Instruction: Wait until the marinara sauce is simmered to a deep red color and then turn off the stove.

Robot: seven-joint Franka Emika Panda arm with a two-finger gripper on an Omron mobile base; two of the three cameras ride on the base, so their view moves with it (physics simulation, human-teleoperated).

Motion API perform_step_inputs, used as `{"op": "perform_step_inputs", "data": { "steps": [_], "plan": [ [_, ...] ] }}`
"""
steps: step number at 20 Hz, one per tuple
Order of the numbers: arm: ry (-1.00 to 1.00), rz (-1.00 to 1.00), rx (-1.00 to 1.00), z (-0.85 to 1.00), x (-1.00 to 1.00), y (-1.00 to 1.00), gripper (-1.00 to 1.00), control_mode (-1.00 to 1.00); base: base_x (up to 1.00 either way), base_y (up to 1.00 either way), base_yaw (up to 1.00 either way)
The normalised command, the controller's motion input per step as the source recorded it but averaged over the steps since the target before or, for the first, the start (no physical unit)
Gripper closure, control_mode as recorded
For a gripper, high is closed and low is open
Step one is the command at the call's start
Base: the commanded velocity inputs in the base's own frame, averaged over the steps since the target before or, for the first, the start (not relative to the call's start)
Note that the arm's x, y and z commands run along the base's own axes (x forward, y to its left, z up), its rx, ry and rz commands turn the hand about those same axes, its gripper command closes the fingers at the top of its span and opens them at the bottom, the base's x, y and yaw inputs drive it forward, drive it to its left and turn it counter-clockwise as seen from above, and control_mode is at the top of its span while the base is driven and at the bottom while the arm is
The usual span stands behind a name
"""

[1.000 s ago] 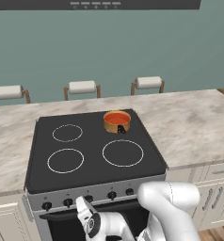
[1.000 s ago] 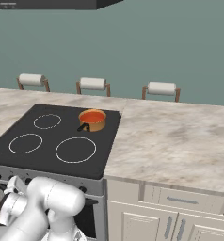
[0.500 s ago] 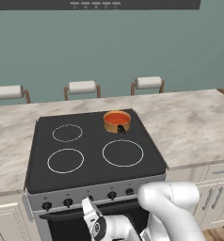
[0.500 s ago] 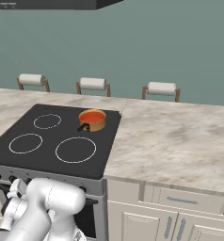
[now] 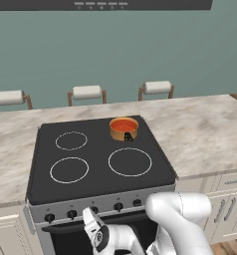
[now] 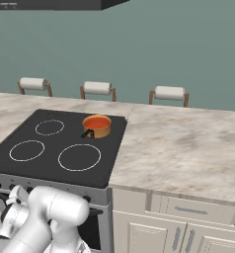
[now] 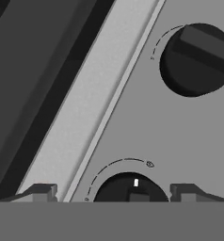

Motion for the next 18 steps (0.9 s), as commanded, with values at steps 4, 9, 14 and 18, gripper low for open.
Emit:
{"op": "perform_step_inputs", "data": {
  "steps": [4,9,14,18],
  "plan": [
    [0.0,0.0,0.0,0.0,0.02,0.08,-1.0,-1.0,0.0,0.0,0.0],
    [0.0,0.0,0.0,0.0,0.0,0.0,-1.0,-1.0,0.0,0.0,0.0],
    [0.0,0.0,0.0,0.0,0.0,0.0,1.0,-1.0,0.0,0.0,0.0],
    [0.0,0.0,0.0,0.0,0.0,0.0,1.0,-1.0,0.0,0.0,0.0]
  ]
}}
